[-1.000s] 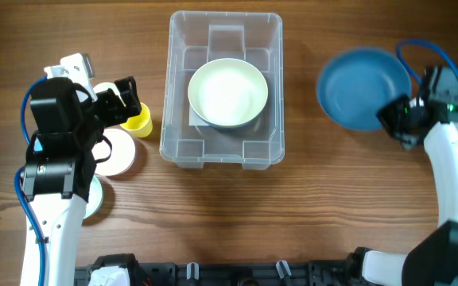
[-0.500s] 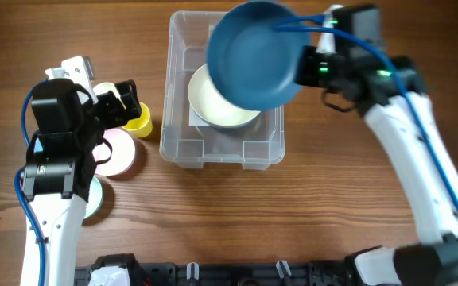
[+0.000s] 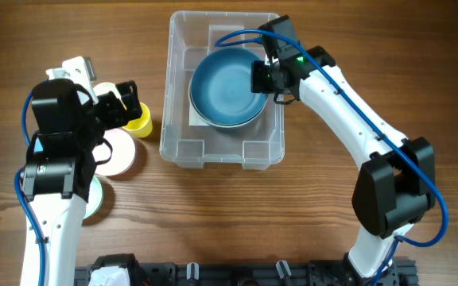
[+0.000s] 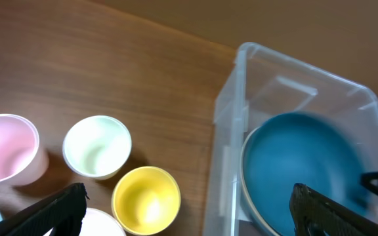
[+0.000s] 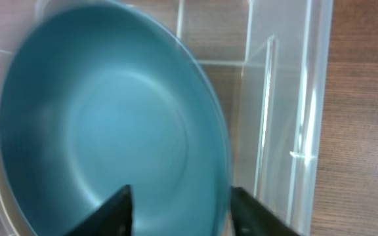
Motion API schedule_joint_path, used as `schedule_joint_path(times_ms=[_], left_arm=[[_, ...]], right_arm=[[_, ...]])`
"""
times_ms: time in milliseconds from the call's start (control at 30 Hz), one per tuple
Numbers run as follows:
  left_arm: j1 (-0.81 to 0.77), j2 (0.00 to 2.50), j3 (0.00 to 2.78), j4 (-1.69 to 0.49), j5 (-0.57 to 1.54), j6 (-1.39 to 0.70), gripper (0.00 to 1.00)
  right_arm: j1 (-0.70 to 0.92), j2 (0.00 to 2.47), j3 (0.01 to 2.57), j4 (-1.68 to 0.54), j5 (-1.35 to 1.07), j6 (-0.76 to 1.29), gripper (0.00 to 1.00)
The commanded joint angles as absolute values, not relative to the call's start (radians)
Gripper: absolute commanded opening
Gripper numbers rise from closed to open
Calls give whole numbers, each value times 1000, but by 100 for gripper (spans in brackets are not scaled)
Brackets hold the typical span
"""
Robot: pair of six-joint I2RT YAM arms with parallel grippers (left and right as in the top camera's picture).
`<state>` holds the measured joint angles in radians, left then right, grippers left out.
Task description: Pack container
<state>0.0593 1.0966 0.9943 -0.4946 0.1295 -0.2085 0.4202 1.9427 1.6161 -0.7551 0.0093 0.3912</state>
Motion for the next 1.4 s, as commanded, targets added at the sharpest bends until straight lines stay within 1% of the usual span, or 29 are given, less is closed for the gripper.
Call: schedule_joint_path(times_ms=[0,100,167,233,300,467,600,667,733,767,800,833,867,933,1033,1067,1200,1333,1367], left_arm=[[63,1086,1020,-461,247,-218,100],[25,1088,1072,-540,235,-217,99],[-35,1095,1114,-600,175,-204,99],[-109,1109,1150,-650,115,-157,100],[-228,1155,1205,-711,54,-134,100],[-403,1311,1261,-747,54,-134,100],[-491,1457,1263,-757,56,-135,98],[-511,1507,1263,-770,72,-136,91],[-529,1541,1262,-789,115,-135,74],[-537,1554,1262,-793,120,-136,64],[-543,1563,1262,-794,120,-135,58],[-549,1573,1262,-793,120,-135,55],[-554,1587,1262,-792,120,-136,50],[-559,1621,1262,-791,119,-136,34],[-559,1675,1262,-791,120,-139,30],[-559,1697,1262,-791,120,-139,25],[-559,1753,1262,-790,123,-138,21],[-559,1789,1262,-752,122,-138,23],[-559,1800,1262,-730,121,-134,24]], right_arm=[[412,1907,1664,-773,38,367,54],[371,1816,1666,-809,60,375,56],[332,1745,1666,-839,60,396,56],[282,1678,1666,-887,60,395,56],[203,1602,1666,-970,60,392,56],[82,1557,1666,-1094,60,390,56],[46,1565,1658,-1142,60,358,56],[46,1565,1657,-1141,60,355,56],[46,1565,1657,-1140,60,355,55],[46,1565,1657,-1140,60,355,55],[46,1565,1657,-1138,60,355,55],[46,1565,1657,-1138,60,356,55],[46,1565,1657,-1137,60,356,55],[46,1565,1657,-1138,60,361,55],[46,1565,1657,-1140,60,367,55],[46,1565,1657,-1141,60,367,55],[46,1565,1657,-1141,60,370,55],[46,1565,1657,-1142,59,369,55],[46,1565,1657,-1142,56,369,55]])
